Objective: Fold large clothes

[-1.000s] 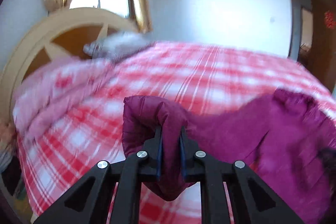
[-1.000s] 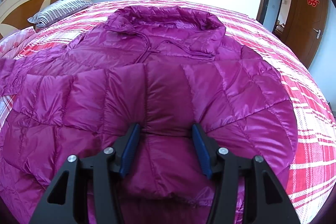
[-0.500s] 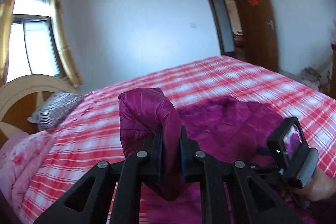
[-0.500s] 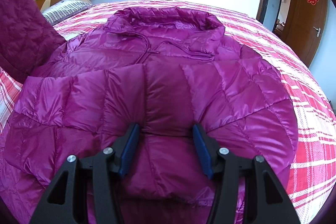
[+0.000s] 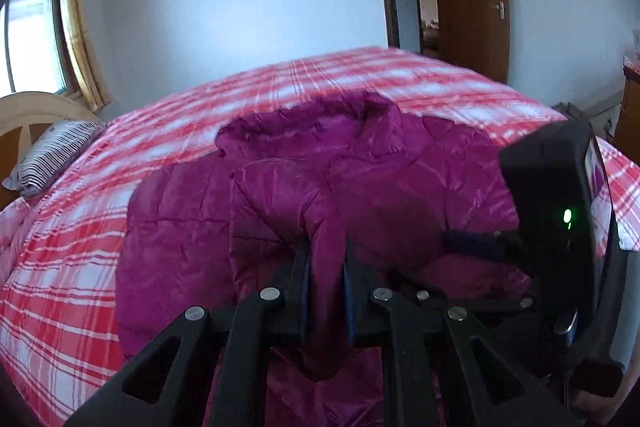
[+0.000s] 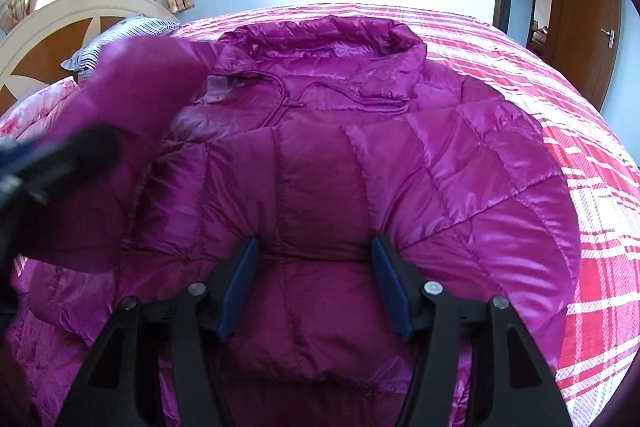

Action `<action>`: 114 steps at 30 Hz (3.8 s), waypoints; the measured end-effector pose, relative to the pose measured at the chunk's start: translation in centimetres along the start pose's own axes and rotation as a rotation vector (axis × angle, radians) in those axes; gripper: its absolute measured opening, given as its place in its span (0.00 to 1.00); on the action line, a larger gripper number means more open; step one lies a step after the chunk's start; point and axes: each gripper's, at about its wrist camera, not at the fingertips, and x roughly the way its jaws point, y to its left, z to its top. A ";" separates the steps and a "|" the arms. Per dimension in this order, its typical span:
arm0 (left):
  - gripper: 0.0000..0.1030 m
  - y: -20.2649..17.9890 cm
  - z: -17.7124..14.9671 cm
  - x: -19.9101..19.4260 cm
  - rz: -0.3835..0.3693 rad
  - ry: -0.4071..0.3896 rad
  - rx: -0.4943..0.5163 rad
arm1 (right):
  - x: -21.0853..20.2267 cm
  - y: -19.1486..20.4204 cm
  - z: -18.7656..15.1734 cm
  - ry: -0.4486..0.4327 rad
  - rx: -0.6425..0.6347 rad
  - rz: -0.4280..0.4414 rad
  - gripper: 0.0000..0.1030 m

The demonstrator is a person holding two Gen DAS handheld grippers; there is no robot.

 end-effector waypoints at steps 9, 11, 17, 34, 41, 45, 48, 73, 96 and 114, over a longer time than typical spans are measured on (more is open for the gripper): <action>0.94 1.5 1.6 -8.1 0.007 -0.281 -0.022 | 0.0 -0.1 0.0 -0.002 0.005 0.009 0.62; 0.94 3.8 1.8 -8.0 0.042 -0.288 -0.062 | 0.0 -0.1 0.0 -0.002 0.006 0.007 0.62; 0.94 11.1 -0.5 2.1 0.410 0.039 -0.109 | 0.1 -0.1 0.0 -0.002 0.003 0.005 0.62; 0.94 11.8 -1.0 -0.6 0.326 -0.063 -0.123 | -7.2 2.9 4.5 -0.152 -0.021 0.139 0.41; 0.94 14.0 1.9 -2.0 0.180 -0.129 -0.248 | -1.2 3.3 1.4 0.003 -0.052 0.127 0.35; 0.94 11.1 3.1 1.6 0.041 -0.049 -0.188 | -0.6 2.5 0.4 0.009 -0.020 0.153 0.35; 0.94 10.2 2.7 5.8 0.055 0.079 -0.159 | -0.3 2.5 0.0 0.011 -0.019 0.153 0.35; 0.97 15.6 2.0 3.0 -0.004 -0.039 -0.411 | -0.1 2.7 -0.4 -0.005 -0.014 0.166 0.36; 0.99 11.4 1.1 11.6 -0.039 0.216 -0.251 | 0.2 2.9 -0.5 0.002 -0.031 0.146 0.36; 0.99 11.3 0.8 11.3 -0.040 0.203 -0.256 | 0.2 2.9 -0.4 0.004 -0.032 0.144 0.36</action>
